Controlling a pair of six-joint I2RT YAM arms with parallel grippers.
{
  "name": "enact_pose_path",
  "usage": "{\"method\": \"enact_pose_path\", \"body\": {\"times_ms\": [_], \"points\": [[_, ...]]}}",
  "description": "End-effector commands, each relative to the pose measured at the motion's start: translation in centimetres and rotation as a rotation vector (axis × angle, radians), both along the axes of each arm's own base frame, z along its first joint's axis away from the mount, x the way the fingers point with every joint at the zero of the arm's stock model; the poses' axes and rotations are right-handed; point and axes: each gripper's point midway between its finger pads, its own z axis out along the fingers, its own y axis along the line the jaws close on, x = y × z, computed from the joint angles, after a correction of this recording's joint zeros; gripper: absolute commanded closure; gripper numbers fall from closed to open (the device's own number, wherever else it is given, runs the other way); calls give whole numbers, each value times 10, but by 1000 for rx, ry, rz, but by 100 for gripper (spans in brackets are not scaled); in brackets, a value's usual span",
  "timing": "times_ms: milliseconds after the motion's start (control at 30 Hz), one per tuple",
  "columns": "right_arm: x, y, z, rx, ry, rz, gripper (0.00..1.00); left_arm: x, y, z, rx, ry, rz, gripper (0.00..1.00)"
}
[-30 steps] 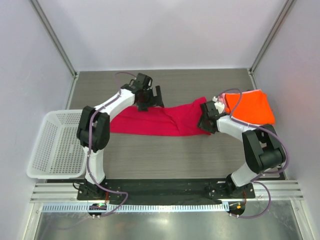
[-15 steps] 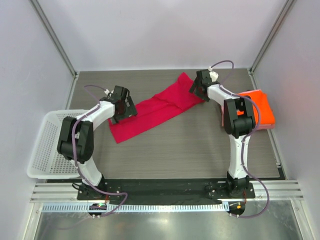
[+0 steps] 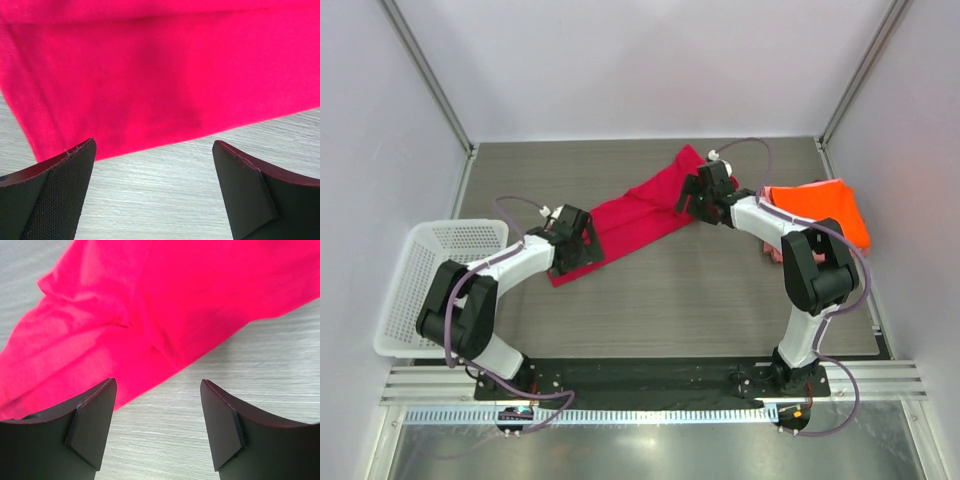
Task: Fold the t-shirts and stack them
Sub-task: Fold the tshirt
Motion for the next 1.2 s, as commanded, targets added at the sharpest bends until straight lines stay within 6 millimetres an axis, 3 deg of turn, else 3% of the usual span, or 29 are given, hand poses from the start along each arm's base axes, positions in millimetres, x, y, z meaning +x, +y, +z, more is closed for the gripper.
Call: {"method": "enact_pose_path", "body": {"times_ms": [0,267,400,500,600,633,800,867,900,933,1000,1033,1100,1133,1167], "points": [[6,11,7,68,-38,17,26,10,1,-5,5,-23,34,1],[7,0,-2,27,-34,-21,25,-17,-3,-32,-33,70,23,1],[19,4,-13,35,-14,-21,25,-34,-24,-37,-85,94,-26,0],[30,-4,-24,33,10,-60,26,-54,-54,-38,-103,105,-90,0],[38,-30,-39,27,37,-141,26,-79,-92,-42,-148,131,-143,1],[38,-30,-39,29,38,-143,26,-85,-99,-42,-157,136,-148,0],[51,-61,-58,23,73,-190,26,-110,-158,-13,-211,54,-226,0],[62,-67,-59,25,73,-186,26,-132,-187,-4,-235,41,-291,0],[64,-69,-73,20,102,-183,27,-136,-203,2,-253,35,-313,1],[67,-68,-76,21,113,-177,28,-152,-216,3,-262,46,-352,1],[79,-67,-75,21,102,-172,29,-164,-240,1,-287,54,-392,1],[80,-60,-88,37,129,-149,30,-179,-263,13,-319,45,-448,1],[95,-53,-85,53,110,-125,33,-195,-282,12,-309,49,-522,1],[97,-46,-97,75,134,-94,35,-207,-301,28,-342,36,-571,1],[108,-38,-89,100,116,-66,36,-211,-305,30,-344,39,-591,1]]}}
